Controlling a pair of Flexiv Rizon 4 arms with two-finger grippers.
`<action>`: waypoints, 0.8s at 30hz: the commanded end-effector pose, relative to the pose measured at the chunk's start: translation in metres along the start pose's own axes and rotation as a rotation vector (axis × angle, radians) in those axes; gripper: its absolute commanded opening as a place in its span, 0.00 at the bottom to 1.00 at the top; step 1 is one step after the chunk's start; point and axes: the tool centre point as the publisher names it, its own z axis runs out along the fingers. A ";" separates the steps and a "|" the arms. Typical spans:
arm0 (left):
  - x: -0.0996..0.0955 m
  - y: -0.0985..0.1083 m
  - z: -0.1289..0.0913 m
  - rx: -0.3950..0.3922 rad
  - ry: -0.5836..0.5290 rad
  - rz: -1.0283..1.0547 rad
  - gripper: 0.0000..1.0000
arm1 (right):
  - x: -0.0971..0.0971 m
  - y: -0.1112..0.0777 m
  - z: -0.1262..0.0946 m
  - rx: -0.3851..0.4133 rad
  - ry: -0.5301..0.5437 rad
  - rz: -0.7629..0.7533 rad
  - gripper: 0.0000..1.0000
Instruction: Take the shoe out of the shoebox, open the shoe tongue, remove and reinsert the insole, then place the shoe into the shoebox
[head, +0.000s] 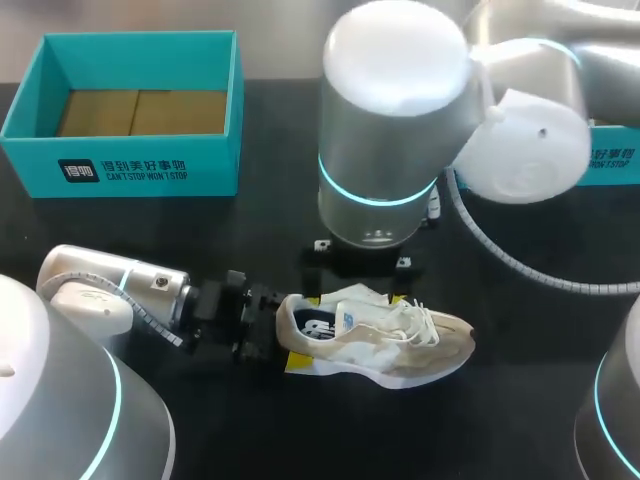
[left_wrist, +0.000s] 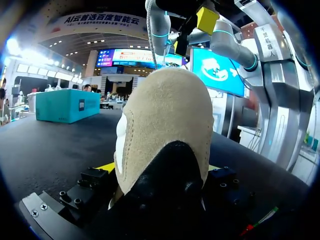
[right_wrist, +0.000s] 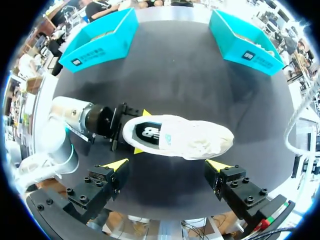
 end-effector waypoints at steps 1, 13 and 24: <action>-0.001 0.000 0.000 -0.001 0.001 0.001 0.00 | 0.065 0.000 0.022 0.008 -0.451 0.364 1.00; -0.001 0.000 0.000 -0.001 0.001 0.001 0.00 | 0.074 0.004 0.079 -0.019 -0.684 0.477 1.00; -0.001 0.000 0.000 -0.001 0.001 0.001 0.00 | 0.068 0.011 0.108 -0.047 -0.753 0.605 1.00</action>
